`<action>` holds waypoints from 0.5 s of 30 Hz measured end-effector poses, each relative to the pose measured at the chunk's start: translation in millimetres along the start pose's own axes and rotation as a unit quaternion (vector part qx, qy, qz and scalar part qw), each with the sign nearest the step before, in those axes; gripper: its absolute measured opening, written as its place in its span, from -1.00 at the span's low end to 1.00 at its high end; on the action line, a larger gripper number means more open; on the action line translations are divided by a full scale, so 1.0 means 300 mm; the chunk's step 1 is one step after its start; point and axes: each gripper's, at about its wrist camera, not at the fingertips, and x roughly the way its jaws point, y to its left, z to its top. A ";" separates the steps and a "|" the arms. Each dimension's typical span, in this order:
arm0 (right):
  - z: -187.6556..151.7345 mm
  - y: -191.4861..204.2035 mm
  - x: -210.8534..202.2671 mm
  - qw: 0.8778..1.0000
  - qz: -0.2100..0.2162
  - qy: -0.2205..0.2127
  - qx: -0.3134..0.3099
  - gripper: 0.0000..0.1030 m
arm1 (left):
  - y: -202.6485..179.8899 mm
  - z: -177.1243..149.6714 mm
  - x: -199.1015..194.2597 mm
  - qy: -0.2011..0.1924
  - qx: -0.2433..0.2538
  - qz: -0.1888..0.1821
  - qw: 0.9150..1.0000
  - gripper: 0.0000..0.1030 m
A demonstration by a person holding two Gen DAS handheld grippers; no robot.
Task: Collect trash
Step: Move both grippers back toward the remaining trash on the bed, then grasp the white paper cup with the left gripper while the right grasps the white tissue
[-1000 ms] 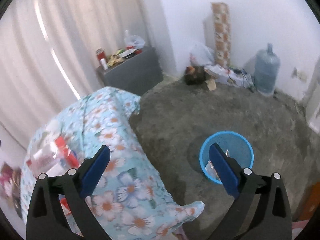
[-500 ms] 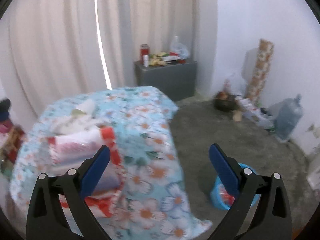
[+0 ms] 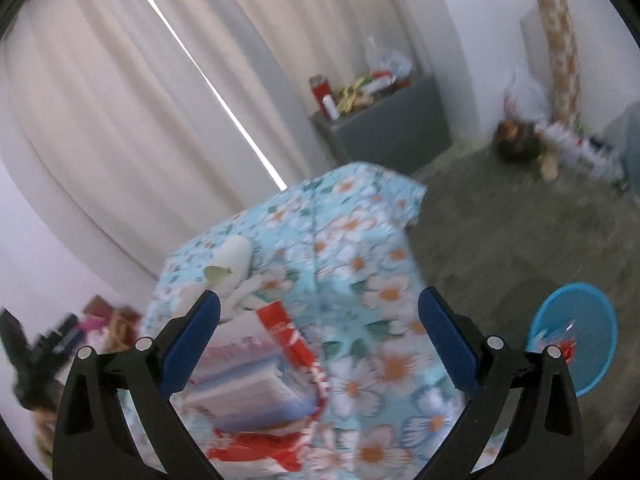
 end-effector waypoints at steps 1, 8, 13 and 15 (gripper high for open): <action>0.008 0.007 0.022 1.000 0.008 0.010 0.003 0.87 | 0.023 0.000 0.014 0.004 -0.008 -0.001 1.000 0.51; 0.081 0.090 0.169 0.996 0.061 0.062 0.000 0.87 | 0.110 0.001 0.122 0.021 -0.038 -0.033 0.999 0.51; 0.119 0.154 0.283 0.990 0.098 0.100 -0.002 0.77 | 0.117 0.037 0.257 0.059 -0.057 -0.087 0.993 0.51; 0.119 0.173 0.322 0.988 0.104 0.114 -0.008 0.71 | 0.102 0.072 0.333 0.088 -0.064 -0.122 0.987 0.51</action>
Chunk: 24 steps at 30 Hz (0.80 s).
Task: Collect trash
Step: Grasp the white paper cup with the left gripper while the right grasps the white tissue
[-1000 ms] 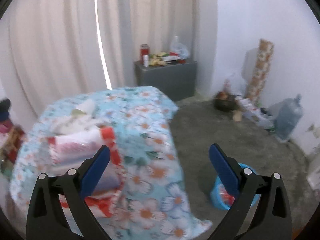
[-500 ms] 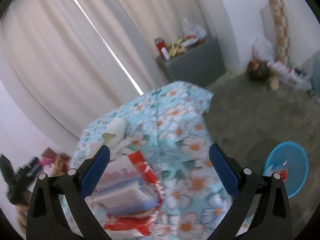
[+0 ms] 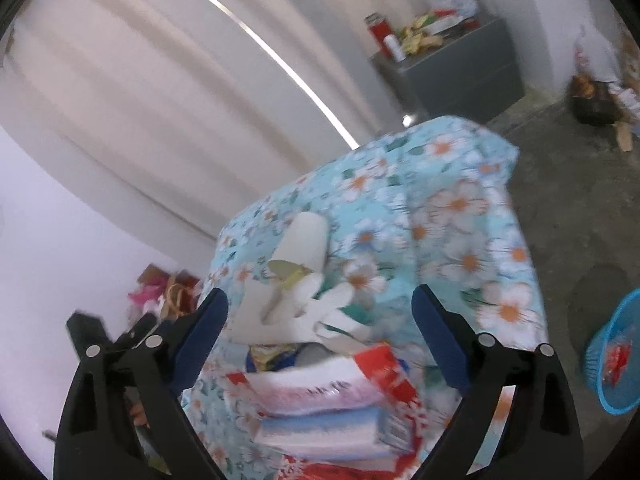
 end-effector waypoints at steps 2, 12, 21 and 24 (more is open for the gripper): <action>0.007 -0.001 0.035 1.000 0.005 0.012 0.000 0.68 | -0.003 0.044 0.078 0.035 -0.008 -0.027 0.999 0.51; 0.012 -0.066 0.121 0.996 0.036 0.077 0.024 0.46 | -0.018 0.199 0.612 0.225 -0.063 -0.044 0.971 0.52; 0.014 -0.173 0.226 0.984 0.073 0.136 0.093 0.10 | -0.020 0.203 0.843 0.290 -0.067 0.004 0.955 0.49; 0.016 -0.192 0.279 0.978 0.082 0.157 0.111 0.03 | -0.034 0.189 0.877 0.304 -0.054 0.011 0.951 0.48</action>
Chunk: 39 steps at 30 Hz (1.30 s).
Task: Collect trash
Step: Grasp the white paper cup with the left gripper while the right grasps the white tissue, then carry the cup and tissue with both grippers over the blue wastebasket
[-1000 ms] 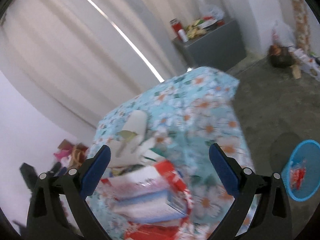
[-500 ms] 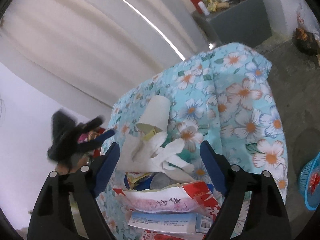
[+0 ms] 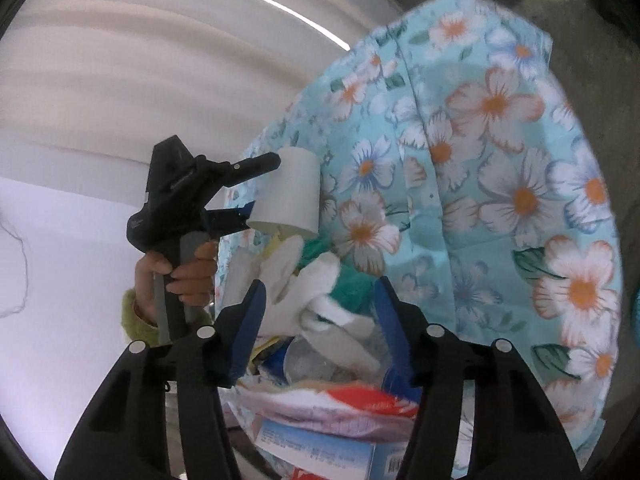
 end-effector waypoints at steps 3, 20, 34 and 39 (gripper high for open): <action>0.021 -0.019 0.035 1.000 0.001 0.012 0.011 -0.04 | -0.007 -0.005 0.026 0.010 0.005 0.009 1.000 0.42; 0.025 0.079 0.049 0.999 0.047 -0.008 -0.022 -0.90 | 0.036 -0.030 -0.006 -0.001 0.000 -0.003 1.000 0.08; 0.010 0.338 -0.114 0.984 0.111 -0.063 -0.122 -0.91 | -0.001 -0.076 -0.296 -0.134 0.048 -0.030 0.989 0.06; -0.006 0.397 -0.169 0.979 0.120 -0.080 -0.144 -0.91 | -0.017 -0.114 -0.365 -0.158 0.057 -0.034 0.985 0.06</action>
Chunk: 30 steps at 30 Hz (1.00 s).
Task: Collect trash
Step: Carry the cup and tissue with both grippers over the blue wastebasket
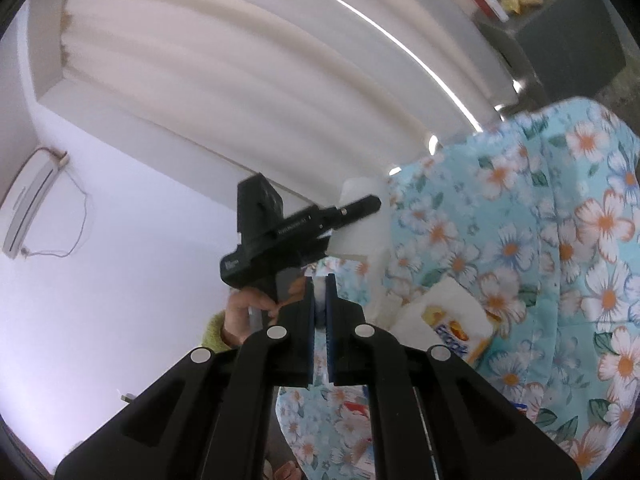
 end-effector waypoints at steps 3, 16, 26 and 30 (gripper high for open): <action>-0.001 0.025 -0.044 1.000 0.002 -0.013 -0.007 -0.91 | -0.014 -0.009 -0.042 -0.011 0.004 -0.006 1.000 0.06; -0.045 0.145 -0.321 0.994 0.003 -0.103 -0.035 -0.91 | -0.194 -0.118 -0.229 -0.054 0.059 -0.034 0.996 0.06; -0.197 0.124 -0.613 0.982 -0.018 -0.189 -0.007 -0.91 | -0.426 -0.262 -0.226 -0.035 0.103 -0.088 0.990 0.06; -0.279 0.071 -0.726 0.974 -0.030 -0.226 0.018 -0.91 | -0.558 -0.340 -0.167 -0.008 0.135 -0.109 0.985 0.06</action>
